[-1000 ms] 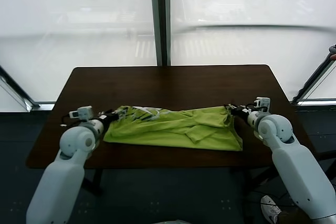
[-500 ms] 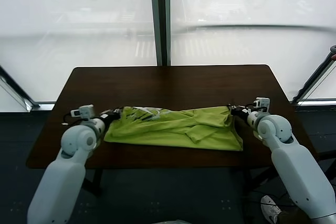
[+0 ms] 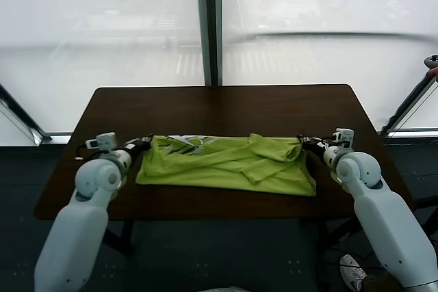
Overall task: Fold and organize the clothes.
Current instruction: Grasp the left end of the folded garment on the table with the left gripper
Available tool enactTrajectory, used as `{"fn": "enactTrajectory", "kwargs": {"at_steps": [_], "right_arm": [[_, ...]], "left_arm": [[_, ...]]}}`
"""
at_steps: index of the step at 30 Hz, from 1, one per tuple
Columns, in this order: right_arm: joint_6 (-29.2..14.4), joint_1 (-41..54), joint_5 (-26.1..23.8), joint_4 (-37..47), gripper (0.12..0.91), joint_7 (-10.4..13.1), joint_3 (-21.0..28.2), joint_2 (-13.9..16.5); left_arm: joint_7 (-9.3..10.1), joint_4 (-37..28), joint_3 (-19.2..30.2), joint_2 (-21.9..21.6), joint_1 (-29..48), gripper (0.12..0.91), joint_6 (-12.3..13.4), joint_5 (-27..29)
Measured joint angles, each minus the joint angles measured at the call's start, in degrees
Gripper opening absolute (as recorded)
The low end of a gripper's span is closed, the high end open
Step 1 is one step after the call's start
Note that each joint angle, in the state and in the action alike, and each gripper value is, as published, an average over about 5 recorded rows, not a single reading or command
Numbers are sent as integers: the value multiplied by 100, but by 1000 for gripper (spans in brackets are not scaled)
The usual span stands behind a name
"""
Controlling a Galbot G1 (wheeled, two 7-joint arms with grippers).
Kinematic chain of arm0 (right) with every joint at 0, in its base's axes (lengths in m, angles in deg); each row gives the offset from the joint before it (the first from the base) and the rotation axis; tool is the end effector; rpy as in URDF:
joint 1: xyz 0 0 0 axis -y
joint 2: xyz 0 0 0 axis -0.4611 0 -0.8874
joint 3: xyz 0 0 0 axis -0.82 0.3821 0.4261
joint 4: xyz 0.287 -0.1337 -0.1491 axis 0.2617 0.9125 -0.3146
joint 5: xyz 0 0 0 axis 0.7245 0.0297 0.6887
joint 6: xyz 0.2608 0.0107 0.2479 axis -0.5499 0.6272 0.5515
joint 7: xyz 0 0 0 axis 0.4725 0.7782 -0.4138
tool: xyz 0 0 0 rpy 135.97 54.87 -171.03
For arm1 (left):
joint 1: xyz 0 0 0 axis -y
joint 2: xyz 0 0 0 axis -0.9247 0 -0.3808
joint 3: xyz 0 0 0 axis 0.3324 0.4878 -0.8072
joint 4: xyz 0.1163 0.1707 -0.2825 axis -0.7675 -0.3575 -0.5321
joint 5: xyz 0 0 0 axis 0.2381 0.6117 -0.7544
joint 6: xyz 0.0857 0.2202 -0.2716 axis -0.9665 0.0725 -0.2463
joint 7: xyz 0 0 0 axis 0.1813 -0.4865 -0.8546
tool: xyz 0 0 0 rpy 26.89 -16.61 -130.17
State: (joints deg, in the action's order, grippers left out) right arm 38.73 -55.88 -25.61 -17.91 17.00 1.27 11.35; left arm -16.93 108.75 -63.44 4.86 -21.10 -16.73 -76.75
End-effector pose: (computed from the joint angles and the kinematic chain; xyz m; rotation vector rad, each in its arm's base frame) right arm 0.3889 -0.1370 -0.2780 0.1854 -2.5343 -0.2373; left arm 0.3609 0.1067 -0.2638 -0.0725 -2.5469 0.3115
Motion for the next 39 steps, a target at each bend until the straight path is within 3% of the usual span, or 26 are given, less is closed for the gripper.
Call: {"fn": "enactTrajectory", "kwargs": {"at_steps": [4,6,8,11,15,18,21,23,28,30,33,39], "right_arm": [[-20,-1,-3,27,152,0,-11,-32],[-43,-6,-10,32,213,-11,-13,-38],[-88,-18,-24,29,330,-42,-19,-32],[-184,-61,-36,-10,519,-118,-49,11],[-339,-160,-38,-138,761,-203,-107,110],[-594,-282,-157,-304,877,-223,-137,222],[-1100,-512,-491,-556,903,-301,-175,393],[-1621,-757,-785,-757,906,-444,-222,532],[-3489,-1623,-1453,-1244,907,-871,-469,742],[-4205,-2049,-1559,-1442,907,-968,-639,741],[-4965,-2700,-1601,-1737,907,-1045,-951,684],[-5582,-3726,-1653,-2183,907,-1087,-1566,545]], "left_arm": [[-50,-51,-2,2,19,149,19,3],[-60,-57,-3,3,22,155,54,4],[-46,-51,-4,-2,19,185,121,18],[42,-13,-5,-37,5,326,285,83],[243,93,-23,-120,-39,589,408,123],[448,204,-56,-213,-93,768,344,21],[664,351,-106,-348,-145,879,99,-299],[801,461,-151,-482,-158,898,-103,-633],[1061,656,-293,-1028,-134,907,-243,-1958],[993,670,-326,-1319,-152,907,-243,-2555],[668,614,-316,-1783,-198,907,-245,-3183],[-375,322,-59,-2600,-312,907,-247,-3610]]}}
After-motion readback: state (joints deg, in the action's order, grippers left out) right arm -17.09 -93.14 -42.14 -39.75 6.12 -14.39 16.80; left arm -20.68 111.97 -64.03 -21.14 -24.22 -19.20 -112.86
